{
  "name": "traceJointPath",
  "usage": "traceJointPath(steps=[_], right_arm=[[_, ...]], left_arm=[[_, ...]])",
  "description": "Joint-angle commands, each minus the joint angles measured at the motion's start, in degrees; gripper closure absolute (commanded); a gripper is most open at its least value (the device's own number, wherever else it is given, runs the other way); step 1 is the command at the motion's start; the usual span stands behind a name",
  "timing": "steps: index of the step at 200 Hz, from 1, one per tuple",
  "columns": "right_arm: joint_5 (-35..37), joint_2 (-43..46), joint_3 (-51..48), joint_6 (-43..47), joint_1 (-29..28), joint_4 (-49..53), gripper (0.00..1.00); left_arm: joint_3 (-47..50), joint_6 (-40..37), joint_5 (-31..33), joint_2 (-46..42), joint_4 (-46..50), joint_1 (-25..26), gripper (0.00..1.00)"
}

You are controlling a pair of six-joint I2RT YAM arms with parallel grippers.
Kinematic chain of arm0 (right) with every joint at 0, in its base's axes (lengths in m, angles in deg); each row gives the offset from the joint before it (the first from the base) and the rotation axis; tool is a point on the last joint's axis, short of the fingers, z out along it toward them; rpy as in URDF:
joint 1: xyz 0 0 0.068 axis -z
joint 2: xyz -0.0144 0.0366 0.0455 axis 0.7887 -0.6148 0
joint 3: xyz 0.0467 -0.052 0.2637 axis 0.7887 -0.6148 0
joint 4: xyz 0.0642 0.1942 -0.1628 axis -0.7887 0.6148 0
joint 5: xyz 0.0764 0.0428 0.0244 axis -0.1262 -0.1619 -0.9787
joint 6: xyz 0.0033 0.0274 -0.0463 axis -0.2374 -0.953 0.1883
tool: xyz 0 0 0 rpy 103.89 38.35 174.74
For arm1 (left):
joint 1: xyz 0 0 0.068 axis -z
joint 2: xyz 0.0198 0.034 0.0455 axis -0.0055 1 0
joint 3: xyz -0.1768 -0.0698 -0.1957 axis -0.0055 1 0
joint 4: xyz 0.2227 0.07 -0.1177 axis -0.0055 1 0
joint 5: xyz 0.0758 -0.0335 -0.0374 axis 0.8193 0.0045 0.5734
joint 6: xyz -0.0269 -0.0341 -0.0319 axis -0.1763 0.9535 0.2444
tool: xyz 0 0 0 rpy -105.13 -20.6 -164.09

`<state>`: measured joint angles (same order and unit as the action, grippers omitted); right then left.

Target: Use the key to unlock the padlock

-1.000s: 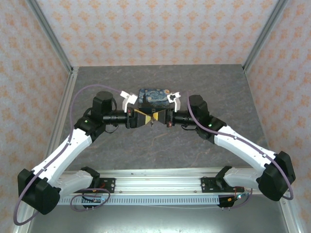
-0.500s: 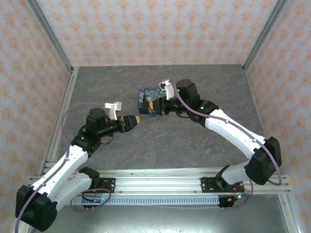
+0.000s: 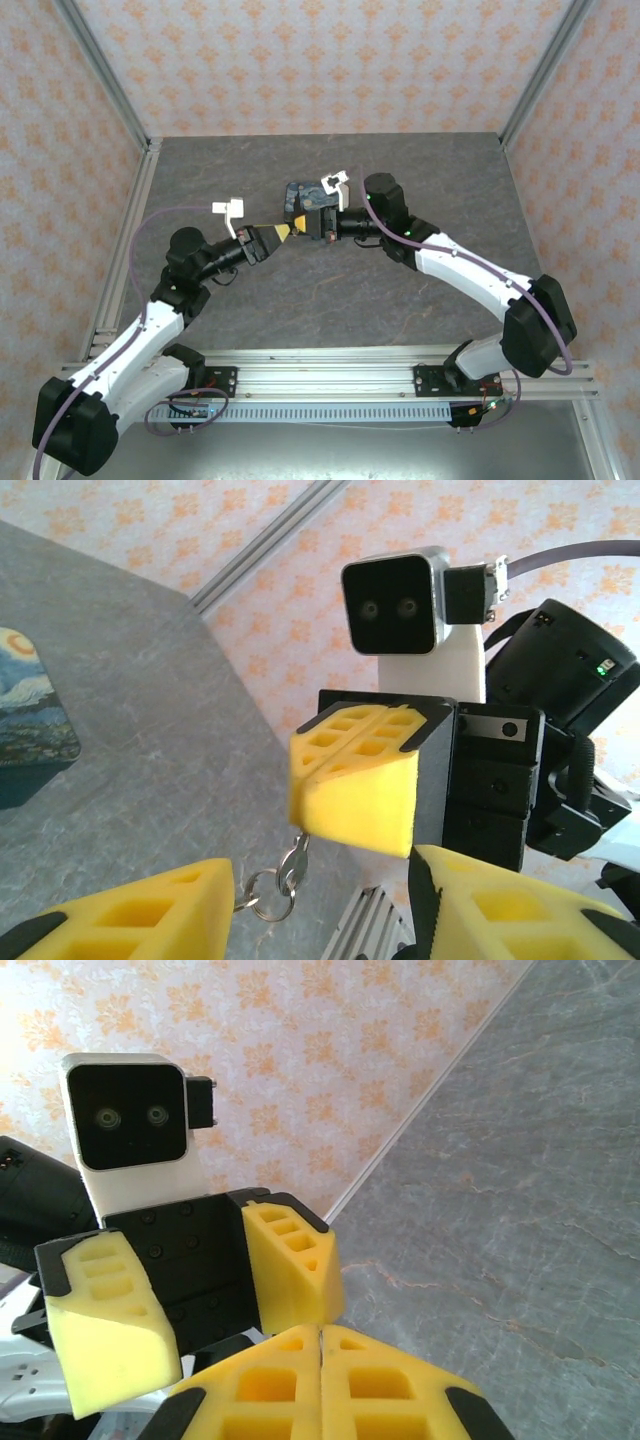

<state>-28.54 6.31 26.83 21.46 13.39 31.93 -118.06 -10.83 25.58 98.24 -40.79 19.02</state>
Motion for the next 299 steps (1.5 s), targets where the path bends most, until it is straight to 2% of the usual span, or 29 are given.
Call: traceJointPath(steps=[1, 71, 114, 148, 171, 200, 253, 284, 299], right_arm=[[-2.0, 0.1, -0.7, -2.0, 0.0, -6.2, 1.00], [-0.8, 0.8, -2.0, -2.7, -0.1, -7.9, 1.00], [-0.8, 1.2, -2.9, -3.1, -0.2, -8.9, 1.00], [-0.4, 2.0, -3.6, -3.1, -0.2, -9.4, 1.00], [0.3, 2.7, -4.1, -3.0, -0.2, -9.4, 1.00], [1.0, 2.9, -4.7, -3.3, -0.2, -9.9, 1.00], [0.4, 2.8, -5.5, -4.9, -0.2, -12.3, 1.00], [1.6, 2.8, -5.5, -4.4, -0.2, -10.1, 1.00], [3.5, 3.4, -5.6, -3.4, -0.3, -8.0, 0.86]], left_arm=[[0.5, 1.2, -2.1, 1.0, -4.9, -0.2, 0.51], [1.0, 2.0, -3.7, 3.2, -6.1, 1.0, 0.50], [-0.5, 1.3, -4.4, 4.4, -6.0, 2.1, 0.55], [-0.8, 0.9, -4.2, 5.0, -5.8, 2.5, 0.67], [-0.5, 0.5, -3.6, 4.4, -5.1, 2.5, 0.86], [-0.5, -0.3, -3.2, 3.5, -3.7, 2.6, 1.00], [-0.6, -1.6, -2.5, 2.3, -1.9, 2.6, 1.00], [-1.3, -3.8, -2.1, 1.9, 0.5, 2.5, 1.00], [-1.7, -6.5, -1.4, 1.1, 3.8, 2.6, 1.00]])
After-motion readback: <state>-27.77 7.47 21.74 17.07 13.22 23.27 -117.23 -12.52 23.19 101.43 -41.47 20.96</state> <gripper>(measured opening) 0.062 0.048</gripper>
